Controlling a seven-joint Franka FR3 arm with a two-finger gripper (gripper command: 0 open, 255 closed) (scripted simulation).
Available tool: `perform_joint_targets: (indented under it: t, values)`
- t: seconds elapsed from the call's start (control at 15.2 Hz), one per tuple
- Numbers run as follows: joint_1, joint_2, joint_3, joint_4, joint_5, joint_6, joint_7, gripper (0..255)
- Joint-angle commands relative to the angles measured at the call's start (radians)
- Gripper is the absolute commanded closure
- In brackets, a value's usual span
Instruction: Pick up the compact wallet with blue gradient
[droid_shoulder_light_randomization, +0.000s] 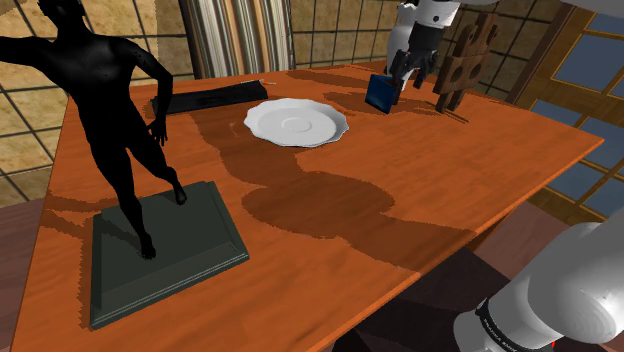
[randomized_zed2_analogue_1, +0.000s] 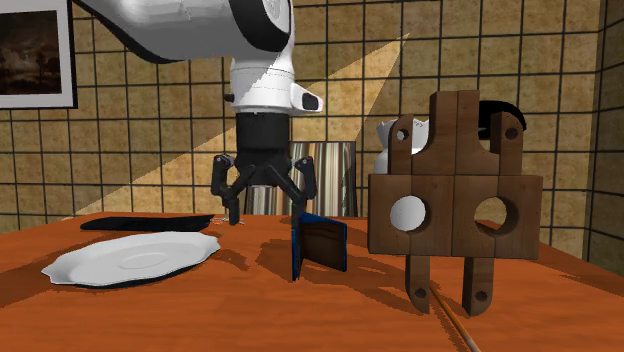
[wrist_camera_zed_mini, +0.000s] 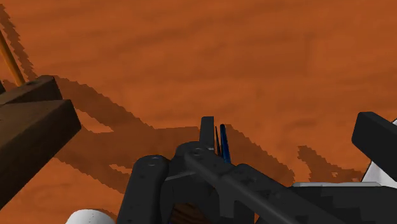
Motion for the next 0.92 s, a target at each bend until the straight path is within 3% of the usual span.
perform_joint_targets:
  t: [0.0,0.46,0.86]
  values:
    - [-0.002,0.091,-0.010,0.094,0.015,-0.002,-0.022,0]
    - [-0.046,0.387,-0.037,0.444,0.077,-0.057,-0.102,0]
    - [-0.039,0.366,-0.034,0.334,0.071,0.033,-0.101,0]
